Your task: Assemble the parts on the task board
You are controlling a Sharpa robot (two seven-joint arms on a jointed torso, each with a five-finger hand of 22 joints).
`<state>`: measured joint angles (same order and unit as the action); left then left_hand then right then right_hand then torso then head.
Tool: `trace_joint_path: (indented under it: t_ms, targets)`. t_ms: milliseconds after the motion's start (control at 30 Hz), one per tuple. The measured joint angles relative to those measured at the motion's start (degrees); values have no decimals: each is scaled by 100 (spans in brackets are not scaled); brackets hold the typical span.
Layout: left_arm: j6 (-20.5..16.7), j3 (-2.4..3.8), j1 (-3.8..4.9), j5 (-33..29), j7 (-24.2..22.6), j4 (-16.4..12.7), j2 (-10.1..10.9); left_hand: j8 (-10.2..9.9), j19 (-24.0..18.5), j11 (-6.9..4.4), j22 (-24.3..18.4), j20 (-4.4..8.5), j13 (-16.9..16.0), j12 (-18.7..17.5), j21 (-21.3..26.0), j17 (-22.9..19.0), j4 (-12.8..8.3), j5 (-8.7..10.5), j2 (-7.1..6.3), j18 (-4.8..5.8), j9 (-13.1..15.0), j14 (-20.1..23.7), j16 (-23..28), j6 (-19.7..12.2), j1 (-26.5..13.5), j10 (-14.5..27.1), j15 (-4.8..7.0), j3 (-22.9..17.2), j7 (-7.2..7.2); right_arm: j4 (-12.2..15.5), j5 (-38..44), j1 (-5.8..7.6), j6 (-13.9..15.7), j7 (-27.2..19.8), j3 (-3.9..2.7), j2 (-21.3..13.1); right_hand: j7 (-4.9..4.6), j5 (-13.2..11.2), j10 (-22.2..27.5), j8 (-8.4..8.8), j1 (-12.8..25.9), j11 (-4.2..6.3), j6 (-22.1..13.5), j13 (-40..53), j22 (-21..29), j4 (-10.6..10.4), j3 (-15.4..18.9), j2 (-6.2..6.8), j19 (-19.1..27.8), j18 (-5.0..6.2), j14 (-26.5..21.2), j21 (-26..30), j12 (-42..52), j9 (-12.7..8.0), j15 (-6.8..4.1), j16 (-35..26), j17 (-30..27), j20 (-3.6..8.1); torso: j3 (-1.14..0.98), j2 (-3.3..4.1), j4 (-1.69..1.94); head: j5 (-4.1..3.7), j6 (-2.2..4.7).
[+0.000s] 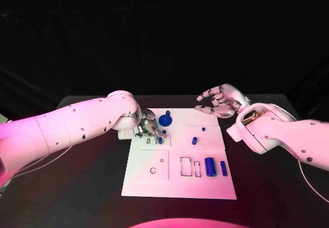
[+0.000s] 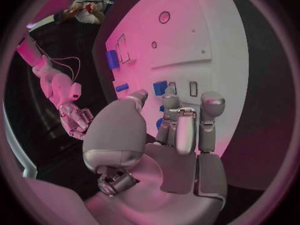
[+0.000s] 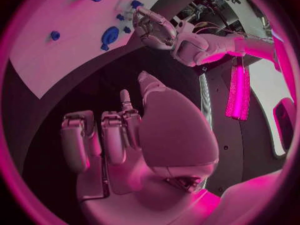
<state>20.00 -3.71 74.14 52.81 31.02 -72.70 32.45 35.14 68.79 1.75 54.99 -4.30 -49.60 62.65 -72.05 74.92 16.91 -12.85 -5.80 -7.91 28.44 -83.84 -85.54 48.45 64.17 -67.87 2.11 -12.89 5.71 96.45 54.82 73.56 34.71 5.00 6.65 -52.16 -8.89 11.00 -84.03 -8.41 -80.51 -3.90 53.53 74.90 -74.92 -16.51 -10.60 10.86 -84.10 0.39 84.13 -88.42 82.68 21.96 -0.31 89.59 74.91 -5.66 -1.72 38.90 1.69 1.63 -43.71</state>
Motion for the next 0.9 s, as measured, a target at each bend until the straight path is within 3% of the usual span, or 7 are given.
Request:
trace_joint_path:
  t_ms: [633, 900]
  targets:
    - [145, -7, 0, 5, 18, 94, -79, 27, 0, -22, 78, 0, -62, 37, -46, -1, -16, 0, 72, 0, 47, 0, -17, 63, 72, -22, 0, -16, -19, -10, -4, 1, -13, 12, 0, 4, 0, 22, 0, 0, 0, 0, 0, 0, 1, 0, 0, 0, 0, 0, 0, 0, 0, 0, 0, 0, 2, 0, -6, -3, -2, 16, -27]
    - [180, -15, 0, 6, 18, 149, -144, 29, 0, -63, 123, 0, -75, 63, -96, -1, -80, 0, 217, 0, 147, 1, -26, 84, 571, -64, 1, -288, -39, -11, -4, 1, -15, 14, 0, 9, 0, 22, 0, 0, 0, 0, 0, 0, 2, 0, 0, 0, 0, 0, 0, 0, 0, 0, 0, 0, 4, 0, -6, 2, -1, 9, -27]
